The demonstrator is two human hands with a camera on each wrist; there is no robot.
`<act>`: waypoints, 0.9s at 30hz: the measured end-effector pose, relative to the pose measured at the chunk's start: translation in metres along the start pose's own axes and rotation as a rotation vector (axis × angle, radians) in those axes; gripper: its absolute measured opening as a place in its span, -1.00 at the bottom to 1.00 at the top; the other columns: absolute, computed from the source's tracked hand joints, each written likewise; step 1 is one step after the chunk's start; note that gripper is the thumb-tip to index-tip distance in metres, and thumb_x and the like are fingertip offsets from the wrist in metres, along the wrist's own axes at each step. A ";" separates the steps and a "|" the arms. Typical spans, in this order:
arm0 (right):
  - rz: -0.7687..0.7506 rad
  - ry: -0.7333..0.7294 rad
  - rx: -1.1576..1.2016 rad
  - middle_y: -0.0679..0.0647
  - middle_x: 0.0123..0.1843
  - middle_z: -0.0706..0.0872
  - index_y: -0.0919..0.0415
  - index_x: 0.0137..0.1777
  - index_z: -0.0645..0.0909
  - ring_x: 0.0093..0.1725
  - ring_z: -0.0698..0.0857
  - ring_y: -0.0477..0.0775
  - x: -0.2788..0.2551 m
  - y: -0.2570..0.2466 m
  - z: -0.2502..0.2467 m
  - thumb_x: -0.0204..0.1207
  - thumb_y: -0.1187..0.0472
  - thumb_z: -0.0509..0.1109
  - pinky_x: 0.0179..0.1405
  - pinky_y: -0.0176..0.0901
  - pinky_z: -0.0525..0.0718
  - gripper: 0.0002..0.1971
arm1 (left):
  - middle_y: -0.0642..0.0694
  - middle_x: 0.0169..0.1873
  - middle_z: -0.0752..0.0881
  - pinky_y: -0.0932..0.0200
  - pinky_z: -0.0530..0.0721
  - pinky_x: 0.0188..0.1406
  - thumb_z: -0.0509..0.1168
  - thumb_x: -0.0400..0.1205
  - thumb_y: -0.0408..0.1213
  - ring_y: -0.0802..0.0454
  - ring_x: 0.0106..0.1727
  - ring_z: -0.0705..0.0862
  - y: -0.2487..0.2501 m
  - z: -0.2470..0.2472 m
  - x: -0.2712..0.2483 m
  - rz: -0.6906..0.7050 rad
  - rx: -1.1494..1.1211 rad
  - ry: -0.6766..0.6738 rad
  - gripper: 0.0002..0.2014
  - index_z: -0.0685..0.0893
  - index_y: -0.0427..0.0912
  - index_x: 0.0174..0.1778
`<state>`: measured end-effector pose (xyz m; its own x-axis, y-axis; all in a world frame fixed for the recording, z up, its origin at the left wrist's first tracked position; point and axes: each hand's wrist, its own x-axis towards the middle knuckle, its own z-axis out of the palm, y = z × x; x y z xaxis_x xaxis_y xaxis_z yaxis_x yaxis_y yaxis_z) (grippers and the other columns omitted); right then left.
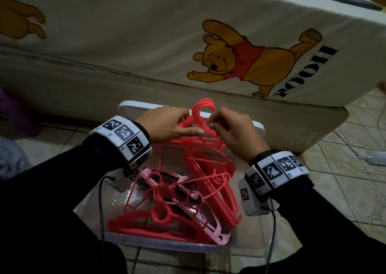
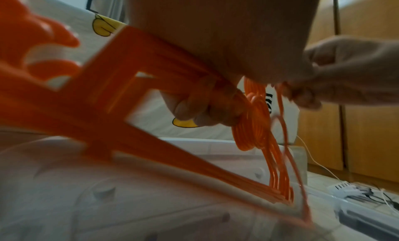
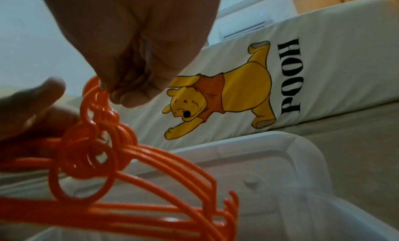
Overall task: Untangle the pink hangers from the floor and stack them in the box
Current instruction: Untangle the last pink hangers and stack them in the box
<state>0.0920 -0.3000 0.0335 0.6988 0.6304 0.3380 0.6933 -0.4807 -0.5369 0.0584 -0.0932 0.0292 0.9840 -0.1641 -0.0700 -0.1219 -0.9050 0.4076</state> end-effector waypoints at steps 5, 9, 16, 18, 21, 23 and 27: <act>-0.039 0.161 0.068 -0.12 -0.22 0.62 0.29 -0.06 0.63 -0.29 0.63 -0.20 0.002 -0.008 -0.007 0.52 0.38 0.41 -0.25 -0.38 0.65 -0.96 | 0.04 -0.06 0.71 0.04 0.65 -0.02 0.04 0.44 0.48 0.05 -0.08 0.66 0.003 0.005 -0.001 0.019 0.037 -0.078 -0.35 0.57 0.04 0.16; -0.048 0.270 0.016 0.04 -0.08 0.63 0.26 -0.08 0.65 -0.33 0.61 -0.11 0.000 -0.003 -0.007 0.48 0.33 0.47 -0.30 -0.42 0.59 -0.93 | 0.08 -0.28 0.59 0.12 0.43 -0.27 0.22 0.61 0.10 -0.03 -0.18 0.60 0.001 0.004 -0.001 0.039 0.128 -0.029 -0.79 0.49 0.05 -0.07; 0.168 -0.373 -0.161 0.04 -0.07 0.76 0.18 0.00 0.68 -0.23 0.61 -0.19 -0.016 0.030 0.019 0.50 0.28 0.43 -0.17 -0.39 0.56 -0.90 | -0.08 -0.16 0.76 -0.03 0.65 -0.05 0.22 0.44 0.16 -0.06 -0.13 0.69 -0.004 -0.007 -0.002 0.011 0.008 0.065 -0.57 0.67 -0.09 -0.01; 0.205 -0.598 -0.291 0.09 0.01 0.77 0.13 0.05 0.69 -0.07 0.72 0.04 -0.026 0.038 0.043 0.50 0.24 0.38 0.01 -0.07 0.68 -0.84 | -0.07 -0.25 0.75 0.02 0.65 -0.11 0.22 0.39 0.23 -0.04 -0.19 0.68 -0.003 -0.008 -0.003 -0.002 -0.029 0.099 -0.55 0.67 -0.09 -0.12; 0.165 -0.849 -0.480 0.20 0.04 0.76 0.11 0.15 0.63 0.01 0.75 0.26 -0.047 0.050 0.085 0.48 0.19 0.30 -0.06 0.06 0.69 -0.75 | -0.08 -0.23 0.75 -0.01 0.66 -0.08 0.31 0.48 0.14 -0.06 -0.15 0.70 -0.004 -0.008 -0.002 -0.014 -0.009 0.099 -0.65 0.67 -0.09 -0.12; 0.078 -0.859 -0.499 0.16 -0.08 0.77 -0.05 0.18 0.49 -0.14 0.77 0.25 -0.062 0.053 0.105 0.48 0.02 0.17 -0.27 0.01 0.63 -0.72 | -0.08 -0.17 0.76 -0.06 0.66 -0.05 0.27 0.50 0.16 -0.09 -0.10 0.70 -0.004 -0.007 -0.002 -0.012 0.011 0.089 -0.64 0.66 -0.07 -0.04; 0.038 -0.795 -0.448 0.09 -0.27 0.75 -0.22 0.19 0.19 -0.41 0.74 0.19 -0.087 0.071 0.124 0.35 -0.03 0.29 -0.45 -0.12 0.51 -0.55 | -0.11 -0.11 0.76 -0.07 0.63 -0.06 0.22 0.50 0.18 -0.18 -0.05 0.68 -0.005 -0.009 -0.002 -0.013 0.091 0.108 -0.62 0.60 -0.03 0.02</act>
<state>0.0586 -0.3128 -0.1296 0.5103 0.7638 -0.3953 0.7920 -0.5965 -0.1302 0.0583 -0.0852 0.0352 0.9932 -0.1134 0.0260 -0.1157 -0.9393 0.3231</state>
